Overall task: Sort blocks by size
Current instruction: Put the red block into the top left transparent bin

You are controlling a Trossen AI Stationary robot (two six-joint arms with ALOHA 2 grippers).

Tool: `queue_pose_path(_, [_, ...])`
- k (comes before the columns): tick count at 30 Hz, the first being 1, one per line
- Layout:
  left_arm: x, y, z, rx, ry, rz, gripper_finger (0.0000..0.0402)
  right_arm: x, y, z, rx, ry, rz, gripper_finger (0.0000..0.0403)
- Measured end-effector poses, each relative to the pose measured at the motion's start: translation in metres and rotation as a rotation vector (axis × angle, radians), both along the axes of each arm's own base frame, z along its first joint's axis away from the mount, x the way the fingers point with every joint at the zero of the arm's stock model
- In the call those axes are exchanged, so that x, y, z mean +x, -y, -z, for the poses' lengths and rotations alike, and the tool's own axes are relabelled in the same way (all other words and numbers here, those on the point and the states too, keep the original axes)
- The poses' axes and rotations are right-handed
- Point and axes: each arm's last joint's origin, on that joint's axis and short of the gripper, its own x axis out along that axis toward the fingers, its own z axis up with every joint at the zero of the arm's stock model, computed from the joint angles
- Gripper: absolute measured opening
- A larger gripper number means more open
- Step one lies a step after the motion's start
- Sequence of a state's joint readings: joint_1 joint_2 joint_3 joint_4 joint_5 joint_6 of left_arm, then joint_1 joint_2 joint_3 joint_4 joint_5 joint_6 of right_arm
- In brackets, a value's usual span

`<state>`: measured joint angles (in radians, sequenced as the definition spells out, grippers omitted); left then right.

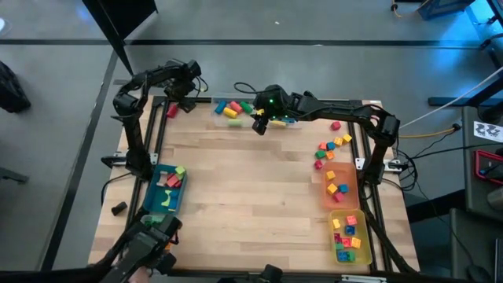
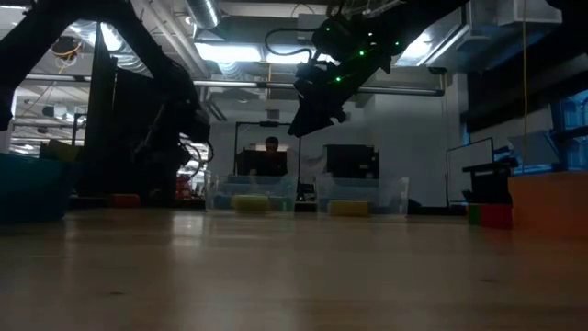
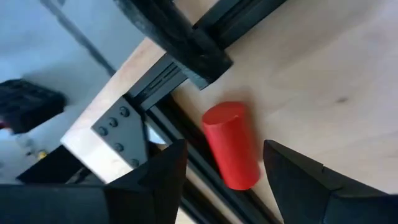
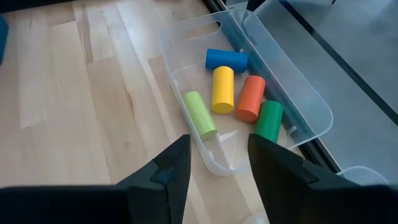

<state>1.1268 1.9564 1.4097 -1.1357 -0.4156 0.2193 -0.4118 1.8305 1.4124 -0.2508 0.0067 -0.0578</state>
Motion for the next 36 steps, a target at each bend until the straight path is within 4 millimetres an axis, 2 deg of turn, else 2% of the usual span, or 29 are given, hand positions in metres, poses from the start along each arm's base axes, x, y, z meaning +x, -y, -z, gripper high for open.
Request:
queue_pose_path(5, [0.002, -0.001, 0.012, -0.017, -0.08, 0.02, 0.0202, 0.0, 0.0, 0.0, 0.002, -0.004, 0.0, 0.0161])
queue_pose_path(10, [0.003, -0.001, 0.014, -0.034, -0.091, 0.051, 0.0202, -0.001, -0.001, 0.002, 0.009, -0.021, 0.0, 0.0161])
queue_pose_path(17, [0.003, -0.002, 0.016, -0.093, -0.044, 0.106, 0.0202, -0.003, -0.001, 0.004, 0.021, -0.048, 0.0, 0.0161])
queue_pose_path(22, [-0.001, 0.003, 0.025, -0.219, 0.145, 0.12, 0.0202, -0.004, -0.002, 0.005, 0.027, -0.063, 0.0, 0.0161])
queue_pose_path(28, [-0.003, 0.001, 0.024, -0.18, 0.091, 0.104, 0.0202, -0.004, -0.002, 0.005, 0.026, -0.059, 0.0, 0.0161])
queue_pose_path(36, [0.008, 0.007, 0.024, -0.209, 0.074, 0.181, 0.0202, -0.003, -0.001, 0.004, 0.02, -0.052, -0.001, 0.0161])
